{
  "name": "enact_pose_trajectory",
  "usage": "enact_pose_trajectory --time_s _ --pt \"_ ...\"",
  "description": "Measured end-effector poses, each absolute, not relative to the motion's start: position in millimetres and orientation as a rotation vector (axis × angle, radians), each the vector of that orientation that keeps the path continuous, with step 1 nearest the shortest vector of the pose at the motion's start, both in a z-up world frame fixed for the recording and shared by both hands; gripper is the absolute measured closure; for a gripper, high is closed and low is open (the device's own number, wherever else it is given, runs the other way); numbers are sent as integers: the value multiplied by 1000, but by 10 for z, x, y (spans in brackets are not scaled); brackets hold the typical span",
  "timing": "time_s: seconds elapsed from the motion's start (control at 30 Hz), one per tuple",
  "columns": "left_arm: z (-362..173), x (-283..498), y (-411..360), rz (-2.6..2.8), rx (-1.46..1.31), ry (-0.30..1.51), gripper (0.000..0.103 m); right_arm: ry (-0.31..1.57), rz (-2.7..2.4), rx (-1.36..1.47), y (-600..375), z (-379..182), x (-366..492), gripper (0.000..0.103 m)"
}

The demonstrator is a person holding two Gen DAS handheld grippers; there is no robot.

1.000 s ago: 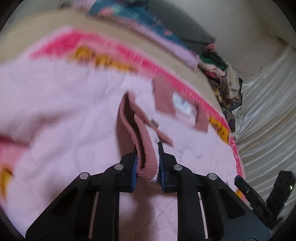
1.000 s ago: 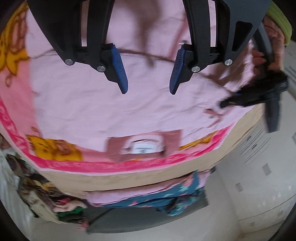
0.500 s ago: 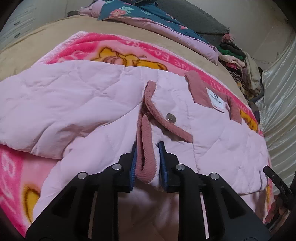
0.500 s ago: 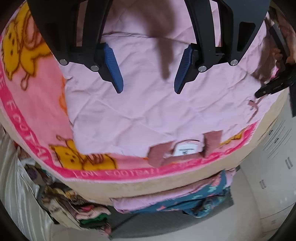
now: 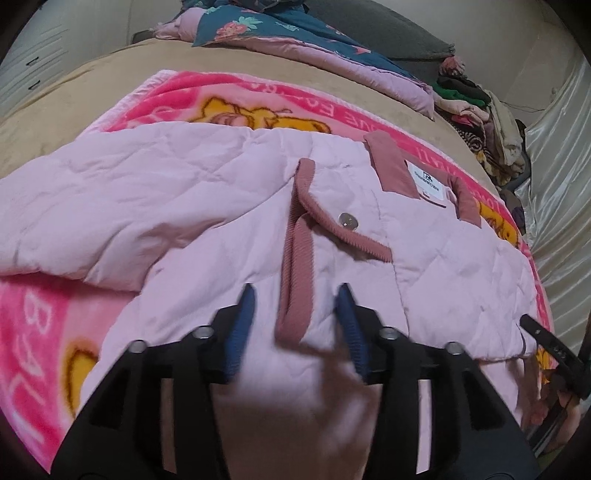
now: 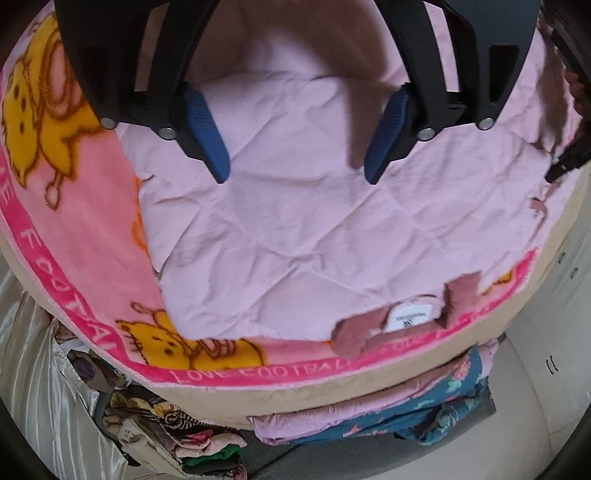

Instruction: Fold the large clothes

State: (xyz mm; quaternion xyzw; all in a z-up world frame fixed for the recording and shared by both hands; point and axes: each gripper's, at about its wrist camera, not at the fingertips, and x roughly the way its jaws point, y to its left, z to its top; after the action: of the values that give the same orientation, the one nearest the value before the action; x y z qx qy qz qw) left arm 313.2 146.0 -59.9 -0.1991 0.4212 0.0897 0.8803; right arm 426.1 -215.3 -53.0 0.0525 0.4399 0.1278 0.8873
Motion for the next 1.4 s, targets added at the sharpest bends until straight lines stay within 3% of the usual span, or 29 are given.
enact_pose_trajectory --time_s 0.17,0.27,0.33,0.83,1.4 --pt "-426 2934 1544 222 -421 845 28 868 304 124 -2038 -320 4059 13" --pt "-345 2838 1626 253 -435 832 13 844 323 130 -1943 -195 3955 9" --pt "-289 2785 1678 277 -436 821 9 824 331 128 -1873 -116 3890 8" --pt "-91 2453 2278 453 -493 750 9 738 504 58 -988 355 3496 4" --pt "-190 2045 3104 647 -581 721 9 754 708 -74 420 353 3350 4"
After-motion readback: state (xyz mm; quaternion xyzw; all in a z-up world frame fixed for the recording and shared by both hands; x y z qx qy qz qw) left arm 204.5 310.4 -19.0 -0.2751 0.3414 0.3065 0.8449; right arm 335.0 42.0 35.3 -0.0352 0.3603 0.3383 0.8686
